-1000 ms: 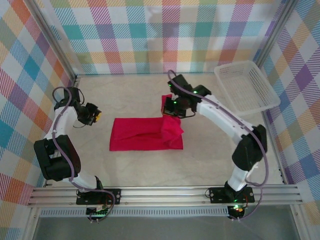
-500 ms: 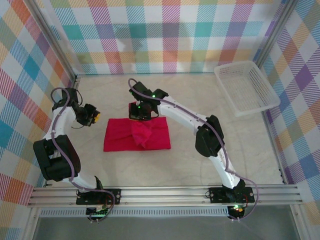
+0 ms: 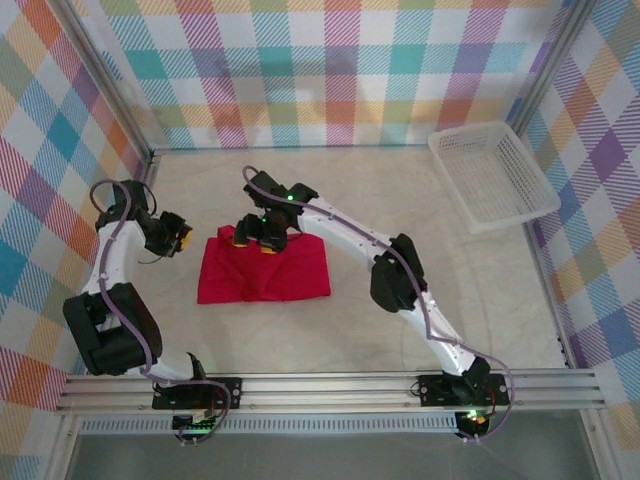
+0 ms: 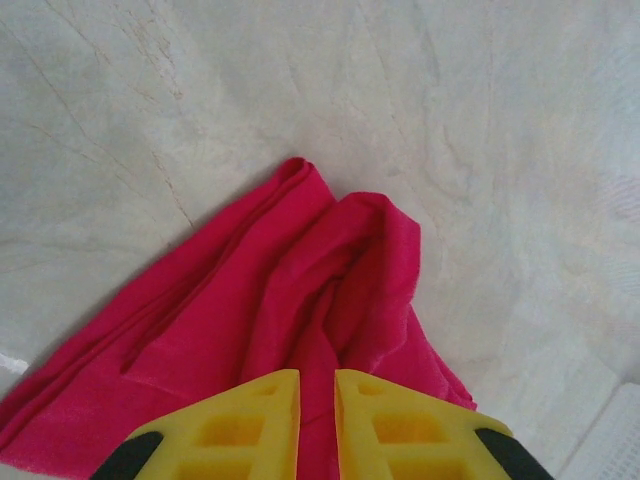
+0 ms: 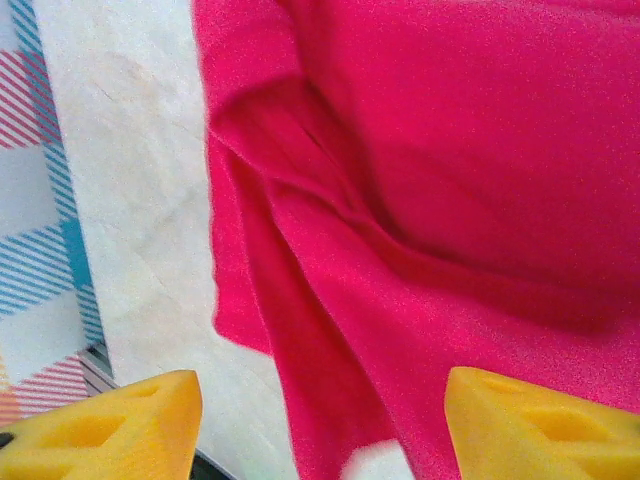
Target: Fold the inside-out t-shirt
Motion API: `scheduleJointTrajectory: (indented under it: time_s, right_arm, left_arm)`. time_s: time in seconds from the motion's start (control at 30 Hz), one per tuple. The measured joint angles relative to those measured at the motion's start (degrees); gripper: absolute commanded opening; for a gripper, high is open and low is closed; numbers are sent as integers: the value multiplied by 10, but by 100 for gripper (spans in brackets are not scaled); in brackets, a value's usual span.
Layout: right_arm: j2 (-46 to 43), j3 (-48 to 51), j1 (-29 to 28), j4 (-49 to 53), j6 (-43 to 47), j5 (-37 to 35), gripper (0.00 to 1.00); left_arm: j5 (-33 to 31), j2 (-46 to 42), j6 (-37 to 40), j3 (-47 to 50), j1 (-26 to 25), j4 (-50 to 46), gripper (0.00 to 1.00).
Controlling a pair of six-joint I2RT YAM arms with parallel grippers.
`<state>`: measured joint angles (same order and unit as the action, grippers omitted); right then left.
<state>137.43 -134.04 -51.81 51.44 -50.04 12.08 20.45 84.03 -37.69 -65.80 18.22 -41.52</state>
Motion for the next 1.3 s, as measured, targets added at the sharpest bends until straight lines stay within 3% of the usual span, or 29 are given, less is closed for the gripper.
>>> scheduleJointTrajectory:
  time_s: [0.23,0.5,0.63,0.8,0.97,1.07,1.13,1.3]
  right_arm:
    - [-171,262,49,-103,1,10,15]
    - [-116,370,89,-182,-24,24,1]
    - [-126,438,86,-230,-41,30,0]
    - [-214,569,78,-264,-64,0,2]
    - [-315,670,-3,-246,-110,-63,14]
    - [-360,677,-52,-233,-119,-90,21]
    - [-392,676,-54,-226,-115,-112,22]
    - [-464,694,20,-223,-103,-151,27]
  left_arm:
    - [21,28,-3,65,-2,38,18]
    - [14,111,-9,94,-38,83,16]
    - [15,172,-14,76,-93,93,14]
    - [15,226,-28,10,-174,126,14]
    - [59,318,-31,-106,-265,151,14]
    - [73,350,-10,-167,-291,134,19]
    - [68,350,15,-202,-293,94,27]
    - [43,278,71,-212,-284,44,47]
